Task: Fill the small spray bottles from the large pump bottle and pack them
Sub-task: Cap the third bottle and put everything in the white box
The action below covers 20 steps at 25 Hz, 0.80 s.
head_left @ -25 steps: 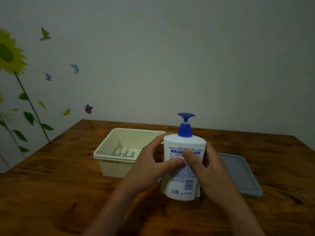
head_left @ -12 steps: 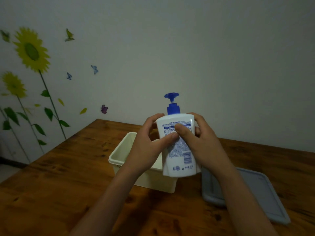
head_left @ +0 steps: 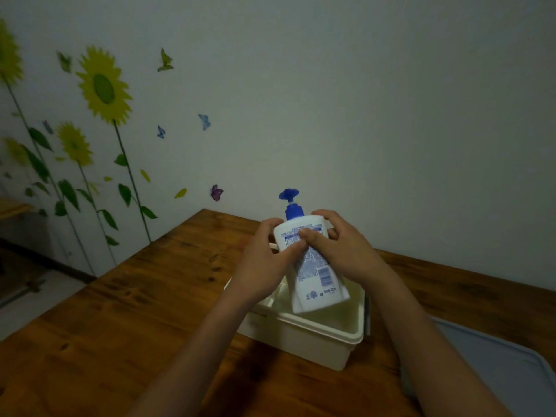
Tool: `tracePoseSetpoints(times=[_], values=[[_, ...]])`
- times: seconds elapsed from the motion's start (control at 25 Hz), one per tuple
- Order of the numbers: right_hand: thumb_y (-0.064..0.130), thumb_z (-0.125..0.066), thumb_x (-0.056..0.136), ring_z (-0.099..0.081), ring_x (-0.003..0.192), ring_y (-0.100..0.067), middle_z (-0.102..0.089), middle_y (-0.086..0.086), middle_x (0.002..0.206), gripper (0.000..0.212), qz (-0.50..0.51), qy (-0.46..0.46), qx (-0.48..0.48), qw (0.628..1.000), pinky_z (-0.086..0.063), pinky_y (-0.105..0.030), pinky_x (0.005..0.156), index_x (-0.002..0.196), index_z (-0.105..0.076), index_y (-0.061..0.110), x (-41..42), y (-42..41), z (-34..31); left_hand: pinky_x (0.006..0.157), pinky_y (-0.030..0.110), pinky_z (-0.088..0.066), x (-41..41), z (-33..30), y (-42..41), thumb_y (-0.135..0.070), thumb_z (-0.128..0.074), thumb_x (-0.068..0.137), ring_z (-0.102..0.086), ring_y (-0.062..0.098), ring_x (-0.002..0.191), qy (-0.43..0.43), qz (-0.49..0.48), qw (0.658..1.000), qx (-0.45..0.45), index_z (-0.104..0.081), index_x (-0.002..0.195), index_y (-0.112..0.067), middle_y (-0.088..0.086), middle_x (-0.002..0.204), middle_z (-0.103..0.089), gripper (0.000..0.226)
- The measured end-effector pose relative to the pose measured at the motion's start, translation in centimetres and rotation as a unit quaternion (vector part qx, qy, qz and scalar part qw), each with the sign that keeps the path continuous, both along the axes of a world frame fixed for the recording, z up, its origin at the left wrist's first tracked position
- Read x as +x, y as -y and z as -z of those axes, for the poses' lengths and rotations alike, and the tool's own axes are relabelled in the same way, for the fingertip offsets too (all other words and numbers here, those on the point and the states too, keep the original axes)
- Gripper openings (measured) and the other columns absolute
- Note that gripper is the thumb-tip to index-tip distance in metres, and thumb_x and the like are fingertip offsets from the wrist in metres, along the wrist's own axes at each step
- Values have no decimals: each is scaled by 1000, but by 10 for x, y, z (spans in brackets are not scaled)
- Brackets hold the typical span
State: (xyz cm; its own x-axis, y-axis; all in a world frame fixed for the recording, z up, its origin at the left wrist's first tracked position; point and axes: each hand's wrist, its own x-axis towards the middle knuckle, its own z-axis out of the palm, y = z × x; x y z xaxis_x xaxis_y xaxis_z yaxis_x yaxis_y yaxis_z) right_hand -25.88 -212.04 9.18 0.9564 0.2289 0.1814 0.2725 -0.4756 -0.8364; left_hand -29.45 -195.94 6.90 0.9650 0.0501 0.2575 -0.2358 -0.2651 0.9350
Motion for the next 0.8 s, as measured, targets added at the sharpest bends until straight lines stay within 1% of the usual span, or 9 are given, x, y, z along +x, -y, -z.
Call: tracePoseSetpoints(times=[0.08,0.16,0.28,0.36,0.44,0.52,0.6,0.72,0.8], values=[[55,-60,79,-72,70,-11,-71,3,92,43,-24,-39,-22,999,-61,-39,66,114,-46,36,7,-2,9,66,26,-60,4,9,-5,-40,-65,86,-68,4,80,-37,-1,998,57,-49,114,-32,-10,97,-64,34],[53,-61,80,-71,74,-11,-70,5,93,39,-38,-56,-63,996,-60,-36,69,112,-49,34,12,-2,17,64,27,-58,7,15,-9,-46,-63,85,-66,5,78,-62,-6,990,128,-51,108,-32,-9,94,-65,30],[52,-62,79,-69,80,-13,-68,5,96,36,-54,-83,-112,989,-59,-38,72,109,-52,34,18,-2,25,57,20,-47,10,21,-8,-51,-58,86,-61,4,73,-97,-3,967,237,-52,107,-28,-9,89,-64,32],[52,-62,78,-68,81,-15,-67,3,98,39,-65,-110,-142,982,-59,-36,68,111,-52,34,21,-1,28,67,24,-52,13,26,-7,-58,-52,86,-60,4,77,-116,12,951,287,-52,109,-30,-12,89,-63,36],[53,-60,79,-68,81,-15,-65,3,99,41,-76,-126,-178,973,-57,-31,64,114,-50,34,24,-1,31,79,35,-55,18,31,-7,-67,-45,83,-63,8,82,-119,18,932,342,-53,107,-34,-11,90,-65,41],[54,-60,79,-68,82,-15,-64,2,101,45,-91,-142,-206,964,-58,-31,67,117,-47,33,28,-4,33,82,40,-55,22,33,-9,-68,-40,85,-64,10,83,-125,21,905,407,-57,104,-33,-9,91,-68,43],[54,-59,79,-66,83,-14,-63,3,101,48,-104,-154,-233,955,-57,-31,70,121,-46,34,32,-9,35,81,39,-55,23,34,-10,-64,-39,88,-64,11,80,-131,24,880,455,-61,100,-30,-6,89,-68,42],[53,-58,81,-65,85,-14,-61,4,100,44,-115,-190,-248,943,-57,-33,77,120,-45,36,35,-15,36,80,35,-53,21,35,-10,-62,-35,91,-63,11,80,-139,17,850,507,-63,98,-27,-5,88,-67,46],[54,-58,80,-65,87,-16,-61,2,104,46,-122,-212,-245,938,-56,-36,81,119,-45,36,39,-16,39,84,38,-50,20,32,-7,-61,-34,93,-63,14,85,-155,15,832,532,-63,101,-25,-3,91,-67,47]])
